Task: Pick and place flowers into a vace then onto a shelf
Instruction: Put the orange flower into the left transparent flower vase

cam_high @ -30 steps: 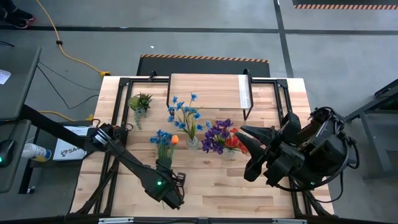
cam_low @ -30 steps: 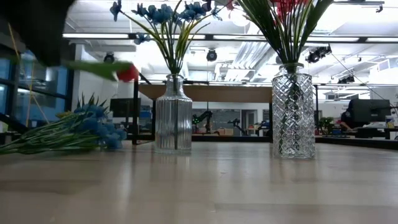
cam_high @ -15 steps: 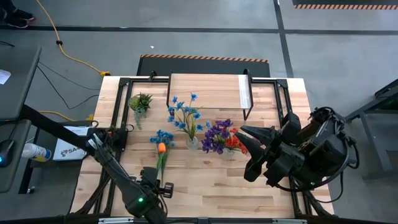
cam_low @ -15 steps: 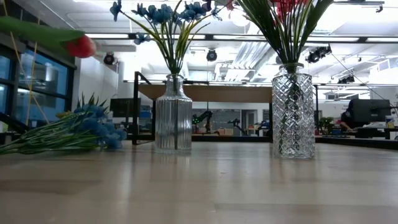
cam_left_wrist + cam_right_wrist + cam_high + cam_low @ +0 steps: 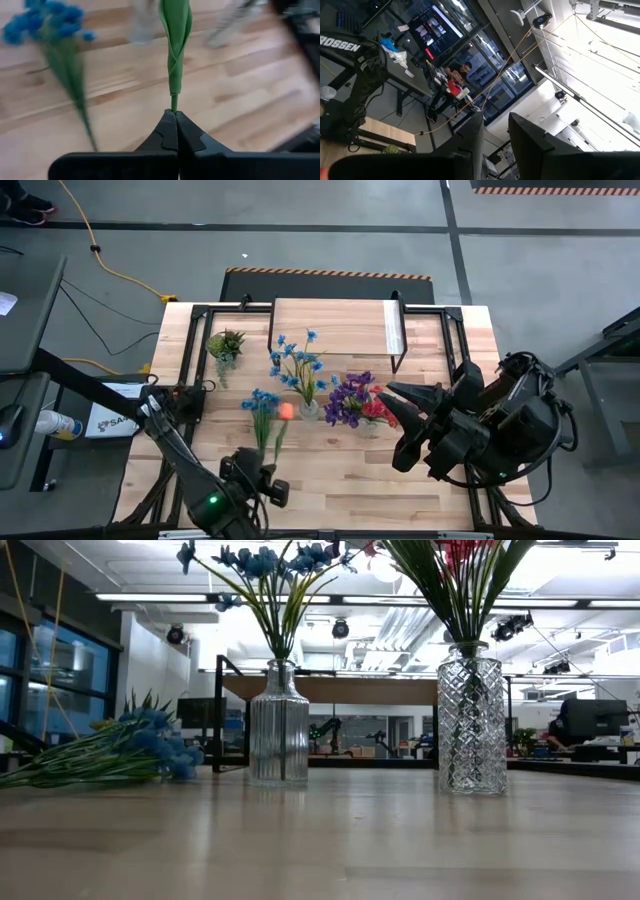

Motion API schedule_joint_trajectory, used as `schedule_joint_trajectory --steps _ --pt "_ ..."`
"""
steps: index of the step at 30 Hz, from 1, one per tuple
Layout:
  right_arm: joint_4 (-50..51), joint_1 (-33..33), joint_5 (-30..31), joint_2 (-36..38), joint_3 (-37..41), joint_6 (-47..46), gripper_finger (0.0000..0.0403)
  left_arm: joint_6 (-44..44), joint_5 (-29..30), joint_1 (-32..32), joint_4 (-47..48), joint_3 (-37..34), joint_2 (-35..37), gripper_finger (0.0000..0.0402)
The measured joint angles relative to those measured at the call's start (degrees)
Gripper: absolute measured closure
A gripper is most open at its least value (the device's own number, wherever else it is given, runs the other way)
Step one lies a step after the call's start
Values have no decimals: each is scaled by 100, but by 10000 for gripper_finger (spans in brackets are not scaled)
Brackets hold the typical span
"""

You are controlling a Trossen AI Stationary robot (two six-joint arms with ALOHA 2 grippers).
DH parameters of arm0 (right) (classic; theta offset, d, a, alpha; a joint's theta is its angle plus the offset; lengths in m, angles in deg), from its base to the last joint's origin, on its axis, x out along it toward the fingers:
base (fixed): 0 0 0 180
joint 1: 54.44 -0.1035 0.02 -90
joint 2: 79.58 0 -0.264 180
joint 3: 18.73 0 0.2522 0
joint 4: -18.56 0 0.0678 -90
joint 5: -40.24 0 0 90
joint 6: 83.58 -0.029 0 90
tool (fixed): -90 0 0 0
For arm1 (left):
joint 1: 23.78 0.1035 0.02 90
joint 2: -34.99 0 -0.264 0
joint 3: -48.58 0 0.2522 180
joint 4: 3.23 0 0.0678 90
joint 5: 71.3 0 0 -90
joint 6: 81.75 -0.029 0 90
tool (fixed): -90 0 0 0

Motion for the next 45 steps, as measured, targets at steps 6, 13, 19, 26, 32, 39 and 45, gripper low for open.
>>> schedule_joint_trajectory --steps 6,13,19,26,32,39,45 --pt "0 0 -2 0 0 2 320 -695 1057 -249 -4 550 0 382" --pt "0 0 -7 0 0 2 320 -955 2609 -487 3 697 0 382" --pt "0 0 -9 0 0 0 320 -1153 2646 -494 -29 697 0 382" --pt "0 0 -9 0 0 1 320 -1506 3212 -485 -6 694 -2 382" --pt "0 4 -11 0 0 2 320 -3126 4371 -137 -5 692 -2 382" --pt "0 2 32 0 0 -2 320 -4263 4938 573 6 264 -9 382" --pt "-1 2 52 0 0 0 320 -3812 4952 948 3 -212 -11 382"
